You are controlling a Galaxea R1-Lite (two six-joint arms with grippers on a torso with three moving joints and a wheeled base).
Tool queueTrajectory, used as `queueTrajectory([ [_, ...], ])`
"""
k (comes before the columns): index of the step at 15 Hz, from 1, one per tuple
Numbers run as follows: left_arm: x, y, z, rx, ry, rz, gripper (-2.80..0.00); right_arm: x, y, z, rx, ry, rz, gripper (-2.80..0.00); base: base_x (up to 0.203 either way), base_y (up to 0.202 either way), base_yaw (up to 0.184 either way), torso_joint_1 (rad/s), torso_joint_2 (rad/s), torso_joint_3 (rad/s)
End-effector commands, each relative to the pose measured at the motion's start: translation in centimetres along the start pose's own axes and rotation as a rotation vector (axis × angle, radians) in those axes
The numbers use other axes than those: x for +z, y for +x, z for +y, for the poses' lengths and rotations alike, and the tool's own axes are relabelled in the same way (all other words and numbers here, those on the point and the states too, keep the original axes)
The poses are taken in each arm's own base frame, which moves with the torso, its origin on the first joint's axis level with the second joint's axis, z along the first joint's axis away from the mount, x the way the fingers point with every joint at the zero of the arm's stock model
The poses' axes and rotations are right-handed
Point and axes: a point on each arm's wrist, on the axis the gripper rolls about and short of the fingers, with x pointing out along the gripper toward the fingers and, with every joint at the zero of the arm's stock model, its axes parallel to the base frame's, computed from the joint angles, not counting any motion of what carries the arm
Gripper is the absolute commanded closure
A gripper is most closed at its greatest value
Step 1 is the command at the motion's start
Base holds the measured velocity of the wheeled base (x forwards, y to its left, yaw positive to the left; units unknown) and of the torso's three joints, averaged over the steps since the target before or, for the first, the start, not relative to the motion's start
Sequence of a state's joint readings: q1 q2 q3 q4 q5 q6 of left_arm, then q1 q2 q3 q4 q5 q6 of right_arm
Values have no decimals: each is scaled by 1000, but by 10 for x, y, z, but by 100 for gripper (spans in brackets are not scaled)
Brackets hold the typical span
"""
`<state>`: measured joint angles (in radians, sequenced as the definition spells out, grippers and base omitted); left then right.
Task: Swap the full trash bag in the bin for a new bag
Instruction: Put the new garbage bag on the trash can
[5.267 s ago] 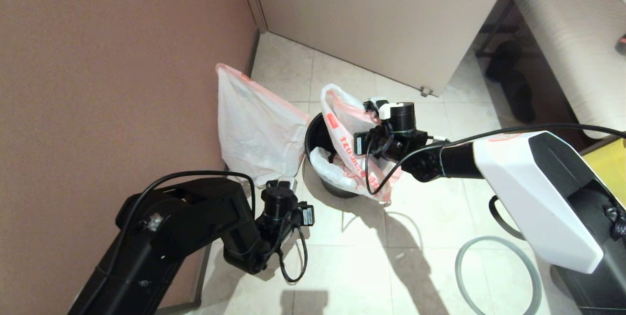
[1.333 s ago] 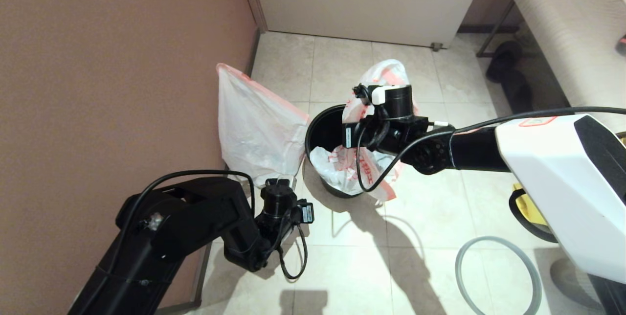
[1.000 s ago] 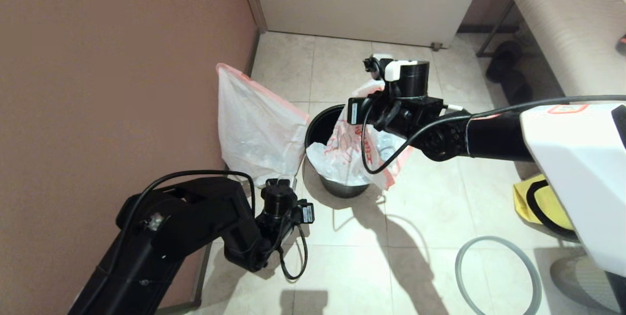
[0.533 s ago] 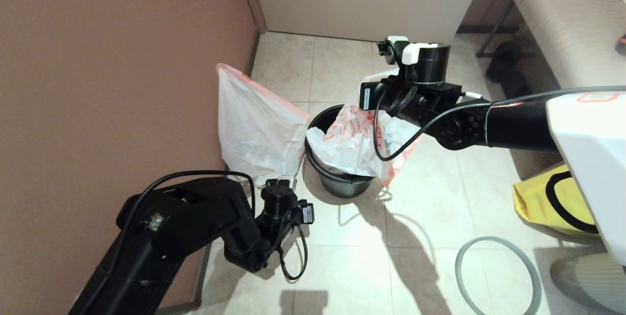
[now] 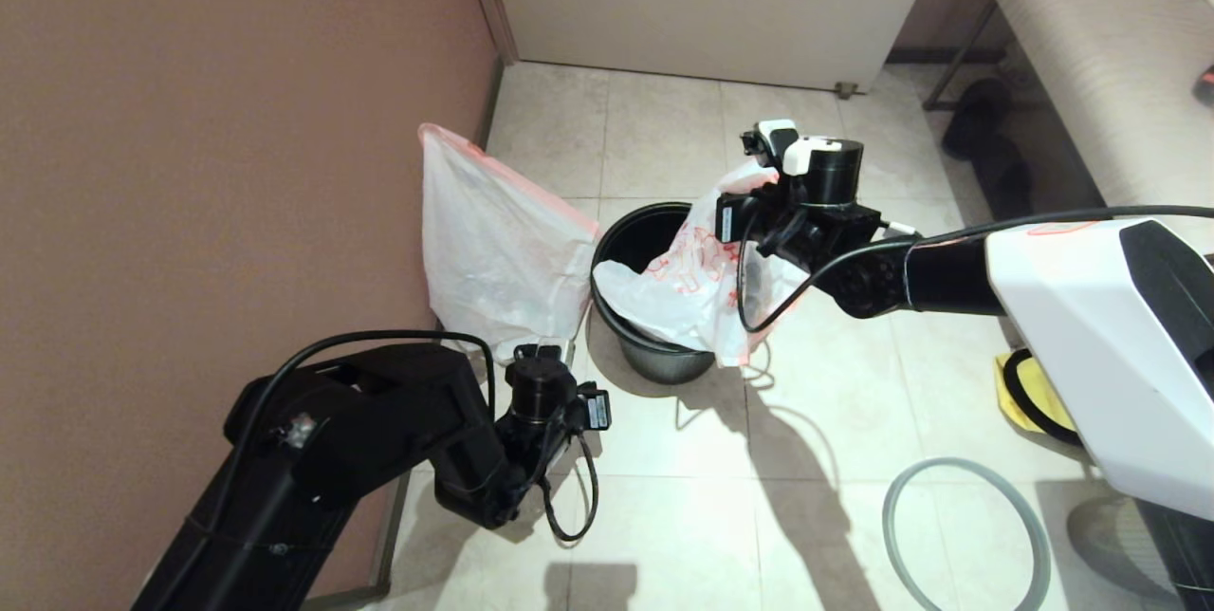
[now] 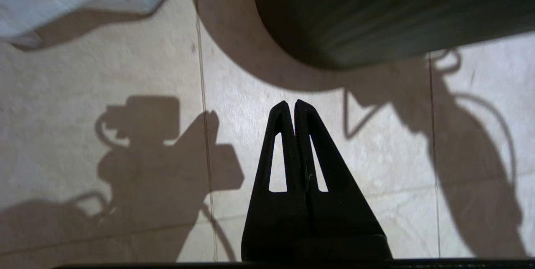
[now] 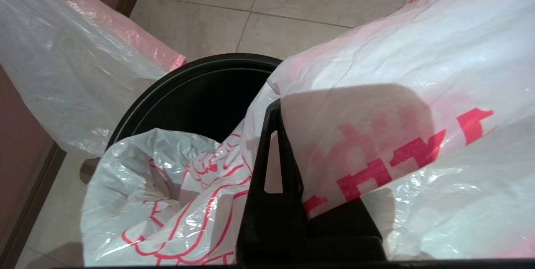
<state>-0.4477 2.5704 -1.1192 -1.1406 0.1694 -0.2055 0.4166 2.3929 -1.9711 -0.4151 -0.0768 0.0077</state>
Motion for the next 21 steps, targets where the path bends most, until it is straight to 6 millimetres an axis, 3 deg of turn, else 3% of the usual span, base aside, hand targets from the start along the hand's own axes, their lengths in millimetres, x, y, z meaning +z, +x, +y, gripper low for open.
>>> queueTrajectory([
  [1,10,-4,-2,-16,-20,-80,0,-4,2,-2,-5,1,4,0,0,0,0,0,0,0],
  [4,40,-30,-6,-34,-34,-144,0,-6,3,0,-1,-1,7,0,0,0,0,0,0,0],
  [7,55,-69,-8,-49,-32,-126,0,-10,6,-2,-7,4,-17,0,0,0,0,0,0,0],
  [13,109,-134,-20,-108,-93,-104,0,-15,9,-7,-60,7,-53,0,0,0,0,0,0,0],
  [17,151,-116,-46,-215,-189,-62,0,-16,10,-8,-62,5,-50,0,0,0,0,0,0,0],
  [21,160,-57,-68,-212,-235,47,0,-15,9,-9,-59,5,-53,0,0,0,0,0,0,0],
])
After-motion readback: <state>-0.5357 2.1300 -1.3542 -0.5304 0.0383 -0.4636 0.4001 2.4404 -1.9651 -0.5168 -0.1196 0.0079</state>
